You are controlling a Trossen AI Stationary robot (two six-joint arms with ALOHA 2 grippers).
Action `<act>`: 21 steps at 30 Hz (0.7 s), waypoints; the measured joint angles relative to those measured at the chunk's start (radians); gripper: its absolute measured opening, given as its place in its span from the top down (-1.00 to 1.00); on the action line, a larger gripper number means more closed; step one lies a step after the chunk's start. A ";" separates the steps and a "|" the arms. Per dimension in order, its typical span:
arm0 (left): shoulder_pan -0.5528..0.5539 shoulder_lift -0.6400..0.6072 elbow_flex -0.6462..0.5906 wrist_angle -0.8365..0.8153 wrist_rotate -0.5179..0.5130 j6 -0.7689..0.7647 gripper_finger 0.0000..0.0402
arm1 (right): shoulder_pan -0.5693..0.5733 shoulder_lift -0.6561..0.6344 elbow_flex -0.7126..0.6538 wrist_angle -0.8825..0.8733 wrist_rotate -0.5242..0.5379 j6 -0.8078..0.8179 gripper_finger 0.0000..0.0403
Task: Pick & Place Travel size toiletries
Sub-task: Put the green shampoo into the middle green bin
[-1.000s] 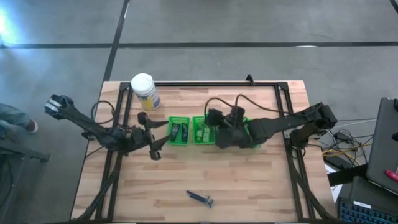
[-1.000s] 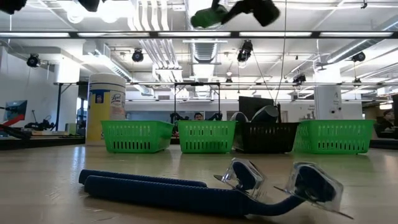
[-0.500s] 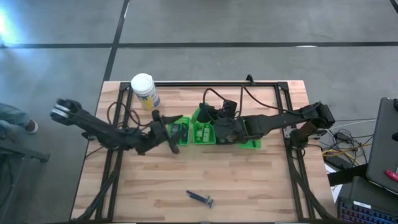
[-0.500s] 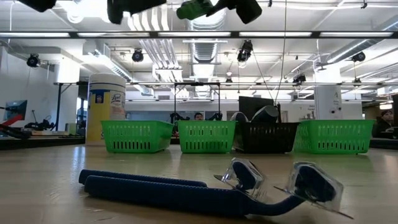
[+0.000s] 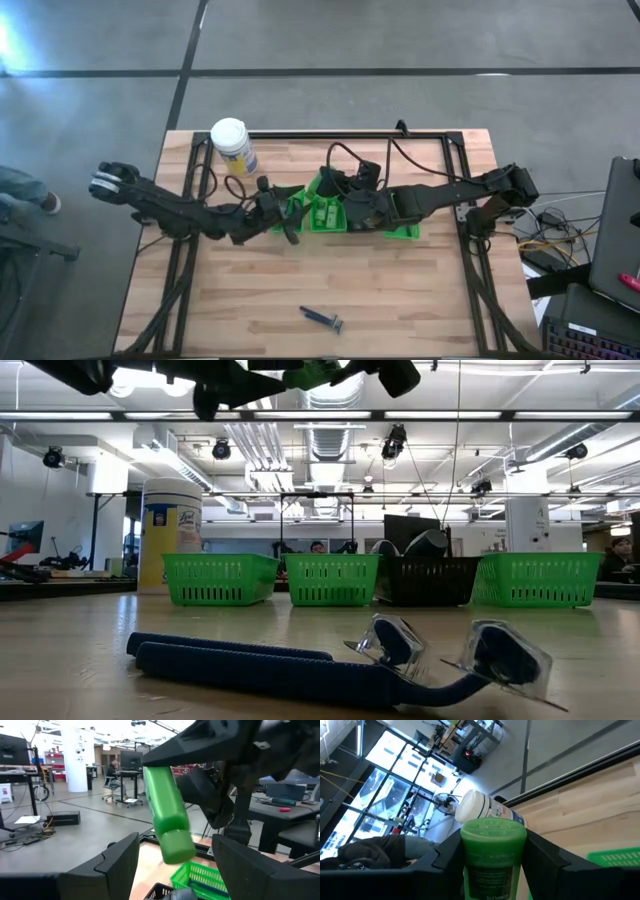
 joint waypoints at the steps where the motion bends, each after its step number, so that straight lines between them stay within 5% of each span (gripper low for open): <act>1: 0.011 0.006 0.007 0.000 0.020 -0.003 -0.27 | 0.000 0.000 0.000 0.001 -0.003 0.000 0.24; 11: 0.037 0.037 0.086 -0.120 0.086 -0.001 -0.19 | 0.001 0.000 0.000 0.000 -0.025 -0.001 0.22; 21: 0.038 0.036 0.104 -0.165 0.058 -0.005 0.46 | 0.001 0.000 0.000 -0.004 -0.023 -0.004 0.17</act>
